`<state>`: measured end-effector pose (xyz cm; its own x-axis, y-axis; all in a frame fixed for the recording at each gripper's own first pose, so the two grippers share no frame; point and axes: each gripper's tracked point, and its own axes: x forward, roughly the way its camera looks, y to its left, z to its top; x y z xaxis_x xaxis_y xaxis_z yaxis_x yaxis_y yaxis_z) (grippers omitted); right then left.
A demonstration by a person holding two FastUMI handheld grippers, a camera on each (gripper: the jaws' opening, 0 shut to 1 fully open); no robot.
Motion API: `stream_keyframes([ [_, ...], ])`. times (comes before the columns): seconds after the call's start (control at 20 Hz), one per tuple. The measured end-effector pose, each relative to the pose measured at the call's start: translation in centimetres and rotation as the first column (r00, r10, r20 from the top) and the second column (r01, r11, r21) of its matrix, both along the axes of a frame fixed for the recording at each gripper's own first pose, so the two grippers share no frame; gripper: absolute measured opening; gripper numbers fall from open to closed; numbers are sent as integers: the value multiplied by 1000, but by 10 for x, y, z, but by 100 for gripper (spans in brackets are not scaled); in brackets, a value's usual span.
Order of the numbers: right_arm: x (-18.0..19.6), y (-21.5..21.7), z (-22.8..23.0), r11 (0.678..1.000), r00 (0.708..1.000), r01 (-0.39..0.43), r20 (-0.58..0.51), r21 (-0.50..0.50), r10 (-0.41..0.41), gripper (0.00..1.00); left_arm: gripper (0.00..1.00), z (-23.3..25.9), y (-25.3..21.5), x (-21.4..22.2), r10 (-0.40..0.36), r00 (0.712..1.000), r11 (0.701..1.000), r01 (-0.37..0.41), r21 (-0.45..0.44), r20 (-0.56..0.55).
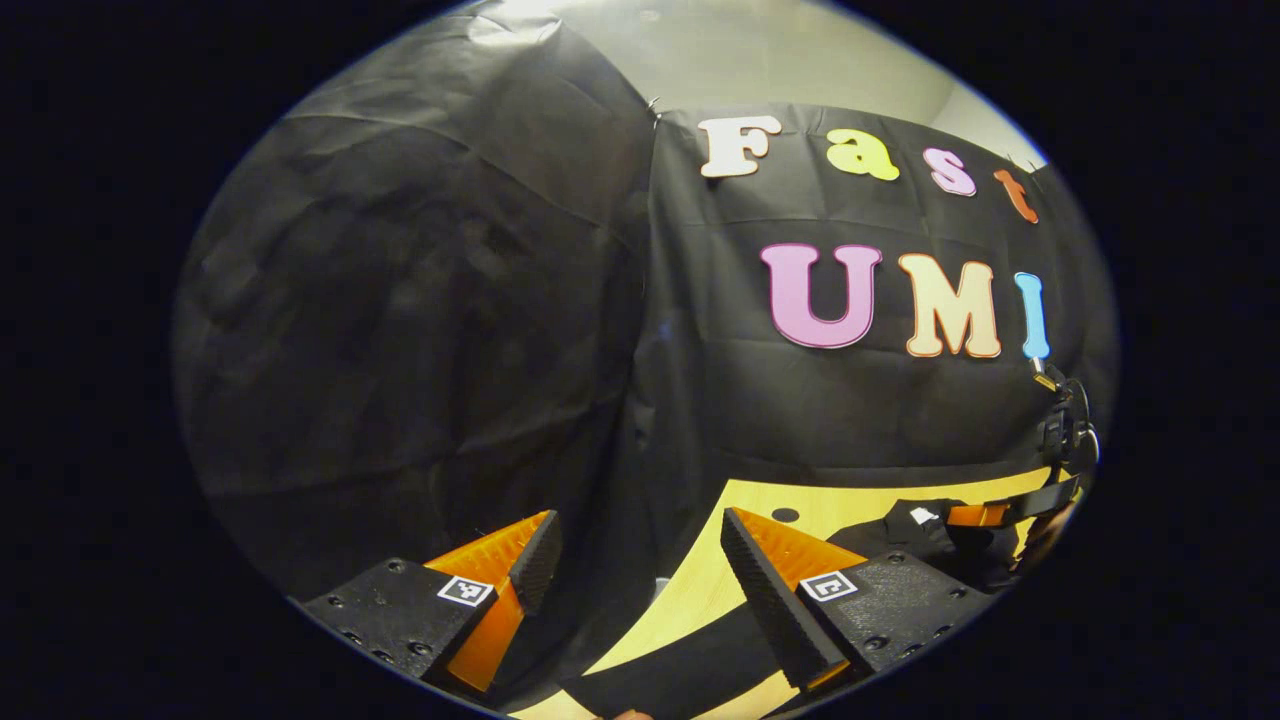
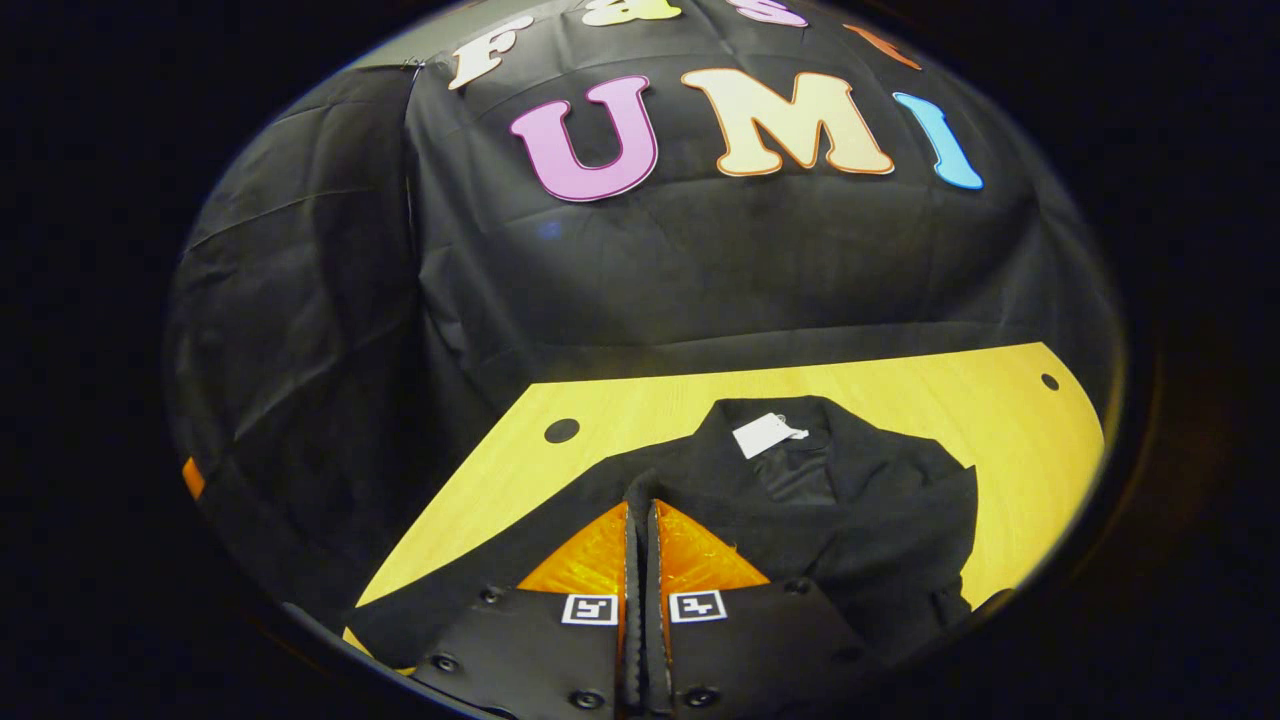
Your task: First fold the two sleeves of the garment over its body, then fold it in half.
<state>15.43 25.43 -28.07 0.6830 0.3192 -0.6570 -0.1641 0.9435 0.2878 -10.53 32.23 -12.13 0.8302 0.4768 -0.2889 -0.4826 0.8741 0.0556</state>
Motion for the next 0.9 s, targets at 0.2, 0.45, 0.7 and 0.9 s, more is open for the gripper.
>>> stream_keyframes([
  [0.2,1,14,12,999,999,-14,46,50,12,68,100,-27,5,-15,38,998,997,-42,-71,-53],
  [0.45,2,-10,55,1000,982,-12,187,-7,13,98,98,-71,7,-23,70,989,980,-92,-174,-128],
  [0.7,-11,-35,64,992,970,-30,234,-119,58,94,99,-125,11,-38,108,968,952,-167,-257,-228],
  [0.9,-20,-49,59,988,975,-27,215,-154,60,98,99,-169,4,-57,117,939,925,-222,-309,-324],
])
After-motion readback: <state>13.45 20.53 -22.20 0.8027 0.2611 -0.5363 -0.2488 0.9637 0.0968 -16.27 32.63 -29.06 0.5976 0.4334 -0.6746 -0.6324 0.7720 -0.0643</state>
